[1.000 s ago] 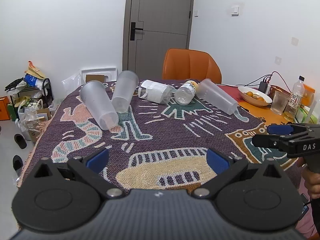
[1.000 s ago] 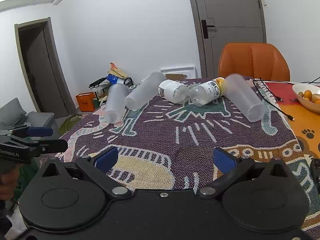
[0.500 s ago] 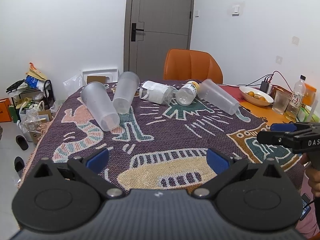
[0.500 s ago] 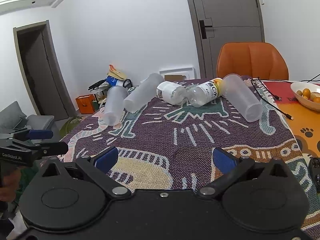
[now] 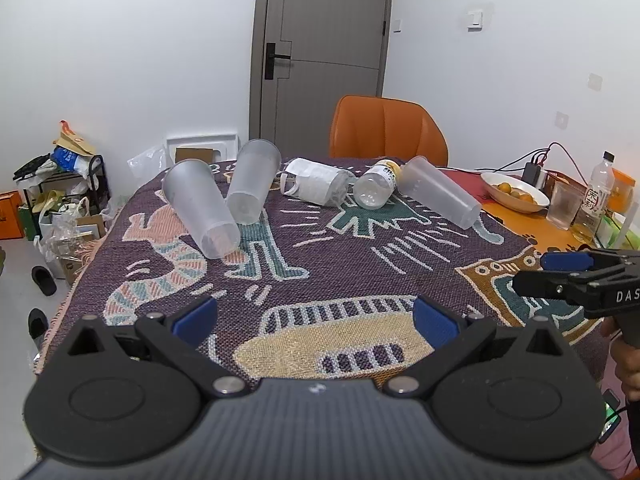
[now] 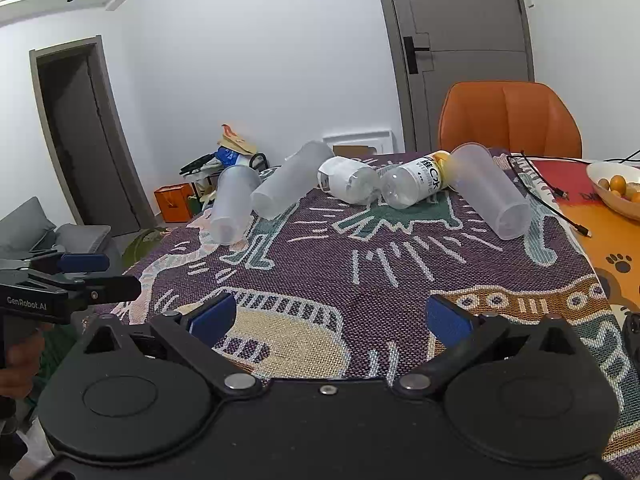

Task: Flip cup upright

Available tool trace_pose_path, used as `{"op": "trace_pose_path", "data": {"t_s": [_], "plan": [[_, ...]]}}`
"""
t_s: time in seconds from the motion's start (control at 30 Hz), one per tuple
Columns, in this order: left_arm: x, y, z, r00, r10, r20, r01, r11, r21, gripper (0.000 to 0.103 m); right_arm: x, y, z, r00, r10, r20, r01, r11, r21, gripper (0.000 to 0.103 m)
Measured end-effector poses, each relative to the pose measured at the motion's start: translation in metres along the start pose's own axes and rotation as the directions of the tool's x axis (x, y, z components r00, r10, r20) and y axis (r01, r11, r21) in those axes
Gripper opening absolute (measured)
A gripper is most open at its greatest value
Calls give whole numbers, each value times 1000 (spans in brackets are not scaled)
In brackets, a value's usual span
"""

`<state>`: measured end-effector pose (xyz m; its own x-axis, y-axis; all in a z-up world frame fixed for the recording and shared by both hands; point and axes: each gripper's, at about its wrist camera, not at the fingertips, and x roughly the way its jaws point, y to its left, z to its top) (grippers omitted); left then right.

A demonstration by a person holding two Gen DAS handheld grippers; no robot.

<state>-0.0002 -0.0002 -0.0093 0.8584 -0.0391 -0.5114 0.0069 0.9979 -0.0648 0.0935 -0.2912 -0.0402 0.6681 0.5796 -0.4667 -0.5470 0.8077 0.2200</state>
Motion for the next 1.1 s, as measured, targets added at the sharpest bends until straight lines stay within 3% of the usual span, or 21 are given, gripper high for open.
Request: {"op": "trace_pose_path", "data": {"t_s": [0.6, 1.1], "plan": [[32, -6, 14, 999, 2, -36, -2, 1000, 7, 103, 11, -27, 7, 1000, -2, 15, 1, 998, 71, 103], [93, -31, 76, 998, -58, -36, 60, 996, 63, 101, 35, -74, 26, 998, -44, 53, 36, 987, 154, 103]]}}
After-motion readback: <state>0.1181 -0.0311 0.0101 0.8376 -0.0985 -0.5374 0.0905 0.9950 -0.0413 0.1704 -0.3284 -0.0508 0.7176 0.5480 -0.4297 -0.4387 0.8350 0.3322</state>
